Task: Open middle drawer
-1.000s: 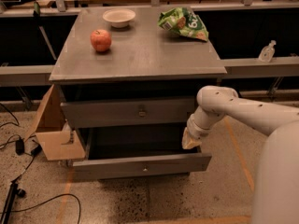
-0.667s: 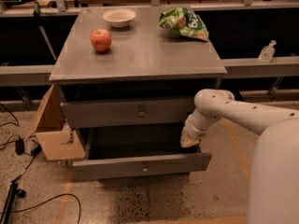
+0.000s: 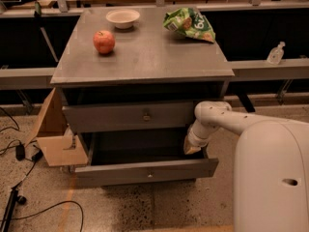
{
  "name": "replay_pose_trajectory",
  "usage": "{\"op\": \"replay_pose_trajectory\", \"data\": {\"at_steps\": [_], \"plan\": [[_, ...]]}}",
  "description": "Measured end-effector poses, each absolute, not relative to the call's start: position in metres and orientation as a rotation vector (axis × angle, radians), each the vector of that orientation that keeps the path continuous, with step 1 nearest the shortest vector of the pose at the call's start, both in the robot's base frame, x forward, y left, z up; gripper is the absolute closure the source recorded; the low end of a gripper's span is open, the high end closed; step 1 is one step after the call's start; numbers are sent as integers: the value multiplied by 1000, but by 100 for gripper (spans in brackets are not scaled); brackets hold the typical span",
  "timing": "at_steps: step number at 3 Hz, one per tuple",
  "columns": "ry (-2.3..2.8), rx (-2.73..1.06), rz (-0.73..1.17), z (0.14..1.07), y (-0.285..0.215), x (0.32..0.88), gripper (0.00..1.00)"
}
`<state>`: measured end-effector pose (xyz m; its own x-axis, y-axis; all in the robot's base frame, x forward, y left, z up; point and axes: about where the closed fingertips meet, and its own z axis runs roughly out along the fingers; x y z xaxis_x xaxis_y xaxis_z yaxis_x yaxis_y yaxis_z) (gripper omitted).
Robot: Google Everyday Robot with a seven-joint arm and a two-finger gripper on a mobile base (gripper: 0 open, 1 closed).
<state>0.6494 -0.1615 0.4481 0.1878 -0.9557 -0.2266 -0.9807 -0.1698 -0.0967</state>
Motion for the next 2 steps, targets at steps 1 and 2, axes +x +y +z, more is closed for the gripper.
{"op": "replay_pose_trajectory", "data": {"at_steps": [1, 2], "plan": [[1887, -2221, 193, 422, -162, 653, 100], [1899, -2208, 224, 400, -160, 650, 100]]}}
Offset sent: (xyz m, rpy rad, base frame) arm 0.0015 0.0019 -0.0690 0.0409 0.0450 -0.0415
